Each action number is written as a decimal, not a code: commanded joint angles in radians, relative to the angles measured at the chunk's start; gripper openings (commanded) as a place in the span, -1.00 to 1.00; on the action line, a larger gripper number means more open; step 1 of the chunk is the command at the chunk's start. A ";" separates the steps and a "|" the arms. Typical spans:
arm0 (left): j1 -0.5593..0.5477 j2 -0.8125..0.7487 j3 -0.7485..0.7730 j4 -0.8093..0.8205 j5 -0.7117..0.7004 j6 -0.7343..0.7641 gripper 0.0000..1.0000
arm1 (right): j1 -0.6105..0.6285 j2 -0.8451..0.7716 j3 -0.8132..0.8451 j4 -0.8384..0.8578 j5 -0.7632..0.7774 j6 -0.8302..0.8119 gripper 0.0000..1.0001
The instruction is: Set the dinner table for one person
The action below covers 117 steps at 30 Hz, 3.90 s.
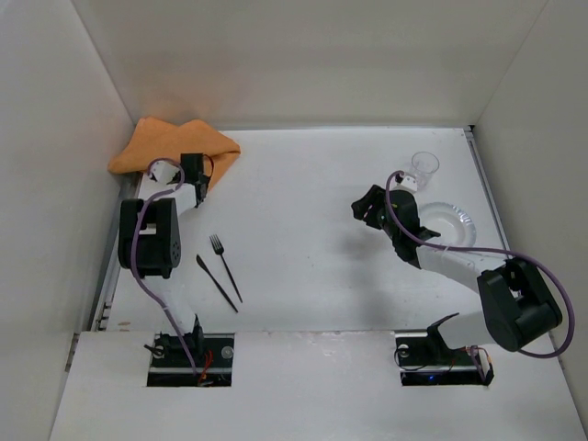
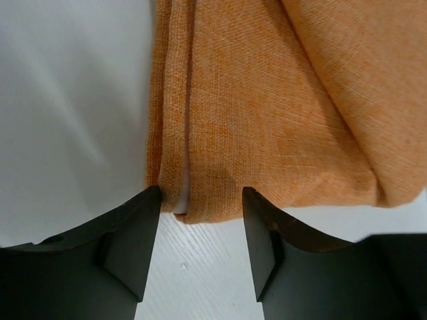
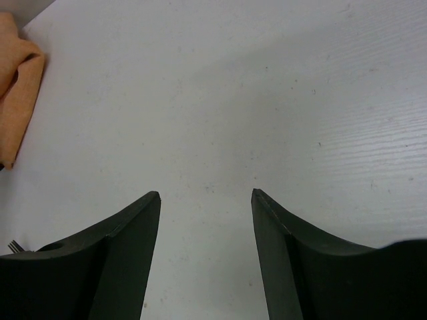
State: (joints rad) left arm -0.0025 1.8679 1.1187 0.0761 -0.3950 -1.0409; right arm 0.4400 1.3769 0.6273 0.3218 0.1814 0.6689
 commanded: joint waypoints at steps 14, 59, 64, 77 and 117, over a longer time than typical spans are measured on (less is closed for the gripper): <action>-0.314 0.172 0.245 -0.019 0.206 0.177 -0.87 | 0.009 -0.012 0.037 0.039 -0.013 -0.009 0.27; -0.537 0.129 0.437 -0.173 0.021 0.446 0.07 | 0.093 0.228 0.152 0.029 -0.166 0.112 0.29; -0.555 0.091 0.377 -0.193 0.001 0.437 0.07 | 0.069 0.195 0.129 0.017 -0.137 0.081 0.36; -0.538 -0.311 -0.288 0.120 -0.056 0.252 0.07 | 0.177 0.339 0.282 -0.122 -0.108 0.103 0.20; -0.382 -0.627 -0.634 0.162 0.156 0.229 0.02 | 0.156 0.437 0.645 -0.314 -0.083 0.011 0.41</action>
State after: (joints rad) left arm -0.3614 1.2922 0.5236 0.2863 -0.2390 -0.8211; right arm 0.6327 1.7046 1.1831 0.0410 0.1425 0.7509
